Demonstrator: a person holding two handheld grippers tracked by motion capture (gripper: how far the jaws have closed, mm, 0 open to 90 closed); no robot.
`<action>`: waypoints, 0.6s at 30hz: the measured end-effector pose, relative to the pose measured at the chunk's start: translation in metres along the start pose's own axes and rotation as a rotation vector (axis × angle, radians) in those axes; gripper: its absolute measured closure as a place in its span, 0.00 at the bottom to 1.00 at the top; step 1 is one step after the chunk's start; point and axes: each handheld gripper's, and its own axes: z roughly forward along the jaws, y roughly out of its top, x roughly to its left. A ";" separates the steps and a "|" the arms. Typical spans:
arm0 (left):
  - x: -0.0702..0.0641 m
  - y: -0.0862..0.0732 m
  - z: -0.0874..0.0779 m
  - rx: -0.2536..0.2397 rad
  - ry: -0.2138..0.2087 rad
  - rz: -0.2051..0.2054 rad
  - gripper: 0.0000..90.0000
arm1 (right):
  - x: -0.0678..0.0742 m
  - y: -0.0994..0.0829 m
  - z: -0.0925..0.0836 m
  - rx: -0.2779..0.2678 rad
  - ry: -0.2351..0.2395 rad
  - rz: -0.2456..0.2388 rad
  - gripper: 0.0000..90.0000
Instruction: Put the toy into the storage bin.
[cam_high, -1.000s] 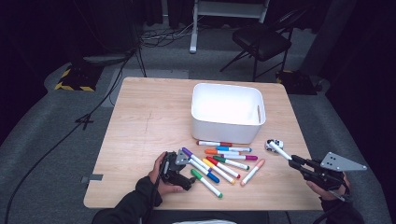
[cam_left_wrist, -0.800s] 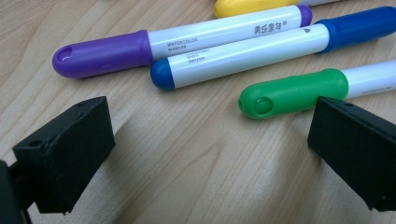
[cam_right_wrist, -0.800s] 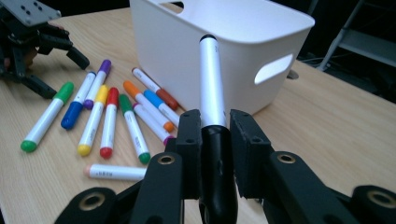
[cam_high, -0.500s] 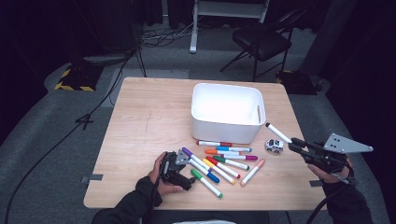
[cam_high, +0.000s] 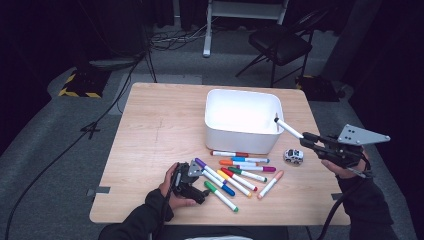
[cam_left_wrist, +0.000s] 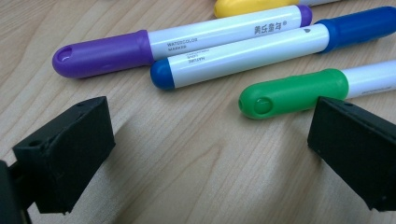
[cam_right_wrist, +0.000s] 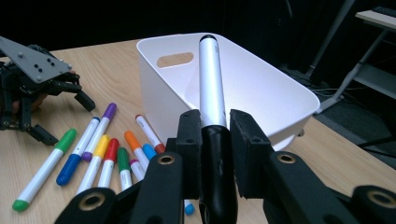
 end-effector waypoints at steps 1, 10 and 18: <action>0.000 0.000 0.000 0.000 0.000 0.000 0.01 | -0.001 0.003 0.003 0.002 0.001 -0.007 0.83; 0.000 0.000 0.000 0.000 0.000 0.001 0.01 | -0.009 0.027 0.035 0.015 0.050 -0.023 0.83; 0.000 0.000 0.000 -0.002 0.003 0.000 0.01 | -0.019 0.047 0.070 0.039 0.110 -0.039 0.83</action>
